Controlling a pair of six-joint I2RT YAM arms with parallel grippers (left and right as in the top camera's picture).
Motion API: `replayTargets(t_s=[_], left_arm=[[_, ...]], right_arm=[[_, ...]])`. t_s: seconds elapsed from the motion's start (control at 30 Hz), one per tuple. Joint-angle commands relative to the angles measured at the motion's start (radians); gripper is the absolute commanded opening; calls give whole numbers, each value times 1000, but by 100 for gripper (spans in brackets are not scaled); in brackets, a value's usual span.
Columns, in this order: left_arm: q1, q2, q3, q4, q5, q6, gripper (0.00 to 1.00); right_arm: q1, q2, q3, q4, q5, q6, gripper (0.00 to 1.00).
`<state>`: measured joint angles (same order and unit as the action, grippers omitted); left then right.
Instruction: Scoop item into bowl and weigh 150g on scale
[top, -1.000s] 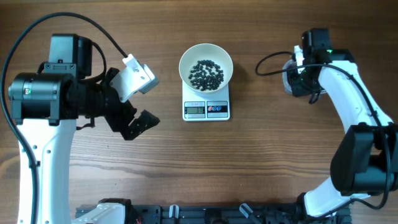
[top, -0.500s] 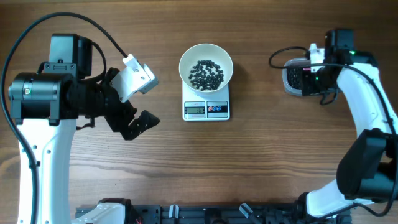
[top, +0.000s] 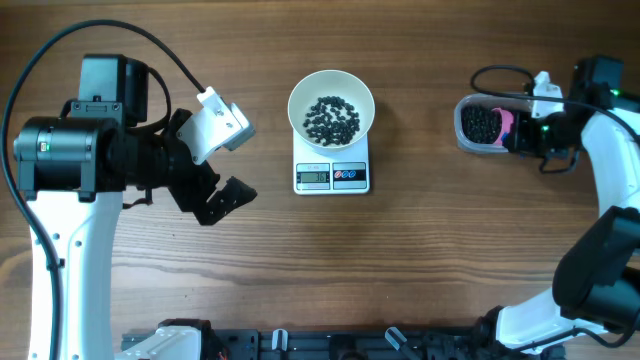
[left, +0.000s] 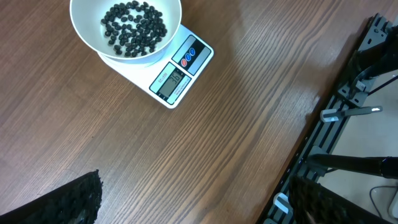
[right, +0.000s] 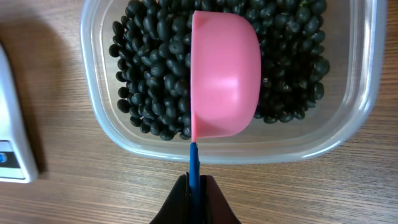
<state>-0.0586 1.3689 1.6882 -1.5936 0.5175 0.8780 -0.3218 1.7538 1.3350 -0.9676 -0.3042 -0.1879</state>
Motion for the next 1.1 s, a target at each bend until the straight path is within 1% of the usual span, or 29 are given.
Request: replayTargets(t_s=[0.0,0.17,0.33,0.47,0.7,1.07], left_arm=[[6,-9,11,-1,-3,12,100],[6,-9,11,-1,-3,12,100],[6,-9,11,-1,-3,12,100],[6,-9,11,-1,-3,12,100],[6,-9,11,-1,-3,12,100],[6,-9,11,-1,-3,12,100]], right_arm=[[-43,-17,-10,-31,-92,-23,4],[-71,-17,-11,-40,-166,-45,4],[-70,-13,-15,-46,-172,-45,4],[-70,3,-16,-44,-215,-46,4],[-70,48,-16,-39,-221,-45,5],[-71,68,-19,-10,-222,-44,4]])
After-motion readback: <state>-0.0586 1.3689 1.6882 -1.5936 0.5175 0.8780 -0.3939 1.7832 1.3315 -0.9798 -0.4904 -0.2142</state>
